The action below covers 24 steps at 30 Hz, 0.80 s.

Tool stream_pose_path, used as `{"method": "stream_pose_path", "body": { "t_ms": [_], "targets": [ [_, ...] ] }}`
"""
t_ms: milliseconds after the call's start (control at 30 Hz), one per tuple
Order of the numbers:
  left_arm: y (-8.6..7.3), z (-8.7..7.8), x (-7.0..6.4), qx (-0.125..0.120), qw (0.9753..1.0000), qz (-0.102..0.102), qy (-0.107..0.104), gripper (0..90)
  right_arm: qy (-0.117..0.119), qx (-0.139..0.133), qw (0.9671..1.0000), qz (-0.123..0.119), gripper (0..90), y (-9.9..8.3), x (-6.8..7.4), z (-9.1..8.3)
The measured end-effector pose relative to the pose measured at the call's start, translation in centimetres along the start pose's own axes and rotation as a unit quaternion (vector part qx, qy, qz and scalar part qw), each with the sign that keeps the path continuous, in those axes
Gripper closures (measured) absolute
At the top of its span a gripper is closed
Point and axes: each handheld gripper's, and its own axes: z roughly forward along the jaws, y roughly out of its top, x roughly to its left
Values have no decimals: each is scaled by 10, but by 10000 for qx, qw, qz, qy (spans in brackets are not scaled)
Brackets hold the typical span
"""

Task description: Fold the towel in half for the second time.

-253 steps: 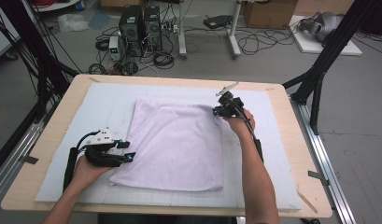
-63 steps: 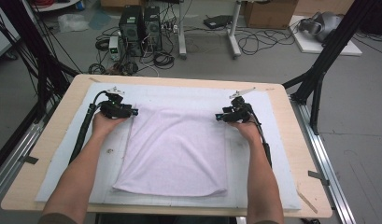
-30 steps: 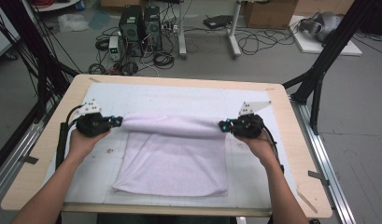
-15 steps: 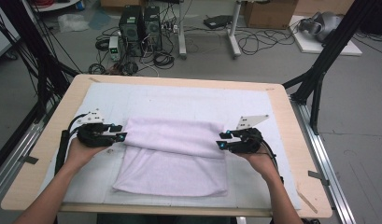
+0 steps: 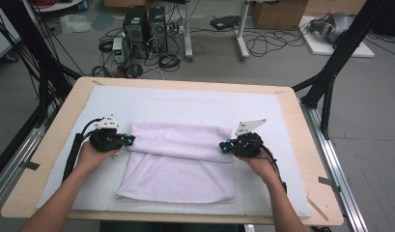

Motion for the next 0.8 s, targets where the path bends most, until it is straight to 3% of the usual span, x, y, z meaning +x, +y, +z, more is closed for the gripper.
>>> {"method": "stream_pose_path", "body": {
  "t_ms": [133,300,467,600,633,700,800],
  "targets": [
    [5,-13,-3,-207,9998,-5,-45,887,-100,-222,9997,-51,875,10,0,-18],
    [13,-33,-15,-450,9989,106,-79,887,-164,-413,9986,-276,874,21,10,-38],
    [13,-58,-38,-626,9975,306,-149,887,-103,-480,9977,-461,875,20,33,-58],
    [-6,-70,-65,-539,9967,530,-305,876,66,-490,9974,-526,873,1,60,-67],
    [-12,-71,-71,-435,9970,578,-283,823,169,-439,9977,-492,864,-7,64,-67],
    [-22,-71,-76,-288,9973,611,-280,672,210,-378,9981,-445,809,-19,71,-65],
    [-28,-66,-75,-213,9975,609,-299,644,209,-394,9985,-310,734,-27,72,-62]
  ]
}}
